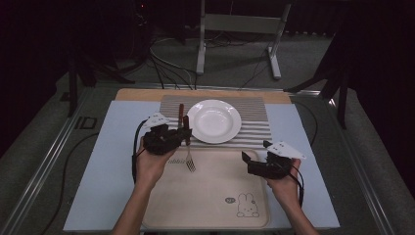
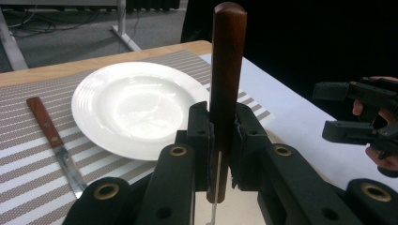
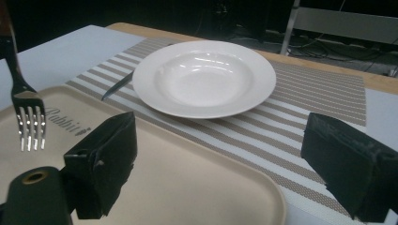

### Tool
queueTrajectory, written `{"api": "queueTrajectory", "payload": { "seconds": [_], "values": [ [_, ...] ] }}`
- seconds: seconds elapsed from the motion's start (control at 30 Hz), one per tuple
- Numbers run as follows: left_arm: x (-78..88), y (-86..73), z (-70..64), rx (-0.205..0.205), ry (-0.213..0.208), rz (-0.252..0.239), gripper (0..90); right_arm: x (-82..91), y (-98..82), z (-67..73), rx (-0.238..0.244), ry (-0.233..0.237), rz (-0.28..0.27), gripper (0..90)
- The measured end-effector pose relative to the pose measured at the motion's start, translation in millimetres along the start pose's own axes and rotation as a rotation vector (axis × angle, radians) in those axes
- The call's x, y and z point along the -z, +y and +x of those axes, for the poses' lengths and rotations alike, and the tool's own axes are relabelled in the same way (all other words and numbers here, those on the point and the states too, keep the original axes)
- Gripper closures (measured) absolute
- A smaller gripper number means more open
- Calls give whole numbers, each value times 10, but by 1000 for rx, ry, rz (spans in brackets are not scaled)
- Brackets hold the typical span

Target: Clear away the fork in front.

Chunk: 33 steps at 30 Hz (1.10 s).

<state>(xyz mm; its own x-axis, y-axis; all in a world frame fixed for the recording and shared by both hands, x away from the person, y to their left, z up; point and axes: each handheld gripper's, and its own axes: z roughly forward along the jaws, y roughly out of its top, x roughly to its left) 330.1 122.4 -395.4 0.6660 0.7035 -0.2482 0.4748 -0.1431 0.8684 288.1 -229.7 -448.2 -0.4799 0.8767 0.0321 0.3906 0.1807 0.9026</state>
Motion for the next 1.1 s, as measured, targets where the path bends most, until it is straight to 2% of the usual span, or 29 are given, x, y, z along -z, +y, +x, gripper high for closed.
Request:
{"api": "queueTrajectory", "payload": {
  "seconds": [0.57, 0.8, 1.1],
  "values": [
    [154, -87, 164, -12, 9, 39, 803, 75, -94, -97, 1, -19, 21, 113],
    [231, -144, 230, -7, 7, 56, 802, 148, -122, -152, -6, -21, -4, 113],
    [314, -206, 288, -2, 7, 75, 802, 192, -173, -195, -10, -31, -10, 112]
  ]
}}
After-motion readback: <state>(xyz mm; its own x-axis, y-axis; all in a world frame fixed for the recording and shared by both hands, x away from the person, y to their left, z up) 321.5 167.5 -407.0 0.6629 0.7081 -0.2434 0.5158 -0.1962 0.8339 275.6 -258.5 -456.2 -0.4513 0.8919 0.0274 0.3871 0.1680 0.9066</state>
